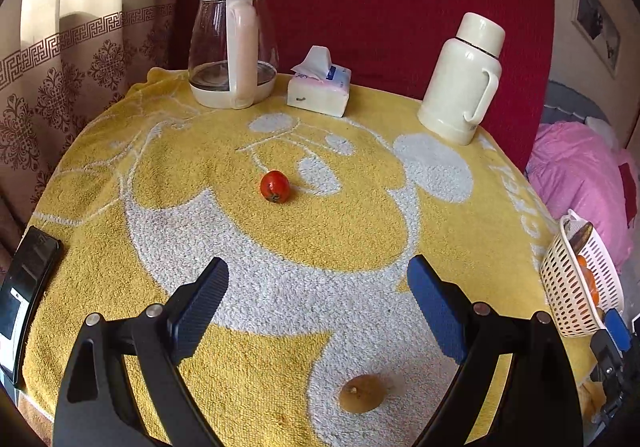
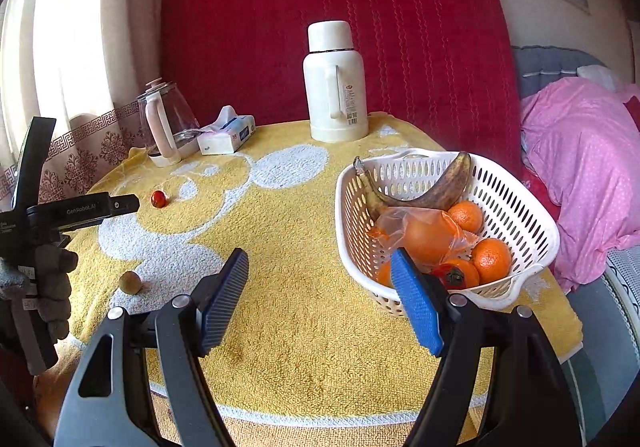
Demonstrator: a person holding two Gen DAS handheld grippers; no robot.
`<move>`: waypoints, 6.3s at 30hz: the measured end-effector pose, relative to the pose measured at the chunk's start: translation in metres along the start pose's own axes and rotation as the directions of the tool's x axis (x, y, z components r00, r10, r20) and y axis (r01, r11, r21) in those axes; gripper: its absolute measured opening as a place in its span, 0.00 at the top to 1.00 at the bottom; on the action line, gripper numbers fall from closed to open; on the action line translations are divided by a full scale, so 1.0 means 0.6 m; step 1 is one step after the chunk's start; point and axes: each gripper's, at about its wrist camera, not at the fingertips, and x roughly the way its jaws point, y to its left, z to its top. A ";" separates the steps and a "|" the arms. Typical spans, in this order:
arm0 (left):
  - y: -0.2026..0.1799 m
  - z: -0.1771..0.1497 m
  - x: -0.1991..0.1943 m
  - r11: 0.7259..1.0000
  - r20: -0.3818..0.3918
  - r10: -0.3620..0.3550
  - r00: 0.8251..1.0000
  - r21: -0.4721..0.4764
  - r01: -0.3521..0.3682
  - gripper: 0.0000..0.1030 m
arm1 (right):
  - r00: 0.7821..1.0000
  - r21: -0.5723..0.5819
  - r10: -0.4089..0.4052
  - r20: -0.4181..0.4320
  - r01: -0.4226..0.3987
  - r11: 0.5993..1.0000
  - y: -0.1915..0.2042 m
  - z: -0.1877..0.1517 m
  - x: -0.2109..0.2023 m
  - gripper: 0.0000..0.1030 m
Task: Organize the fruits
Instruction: 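Move the open left tool over the red tomato on the towel, then close the left tool around the red tomato, then grasp the small brown potato with the right tool while the left tool holds the tomato, then lift the potato with the right tool and carry it toward the basket, then lower the potato into the white basket and open the right tool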
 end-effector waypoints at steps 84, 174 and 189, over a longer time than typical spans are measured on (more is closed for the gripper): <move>0.074 0.097 0.191 0.998 -0.136 -0.036 0.990 -0.048 0.030 0.71 | 0.954 -0.135 0.237 -0.184 -0.264 0.955 0.166 -0.005 0.075 0.27; -0.054 0.043 0.055 0.973 0.063 -0.096 0.993 0.215 0.081 0.74 | 0.999 0.197 0.015 -0.052 -0.005 0.980 -0.054 0.093 -0.002 0.71; -0.096 0.009 0.043 0.948 0.054 -0.125 0.991 0.302 0.103 0.74 | 0.999 0.232 -0.037 -0.022 0.041 0.972 -0.091 0.092 -0.027 0.71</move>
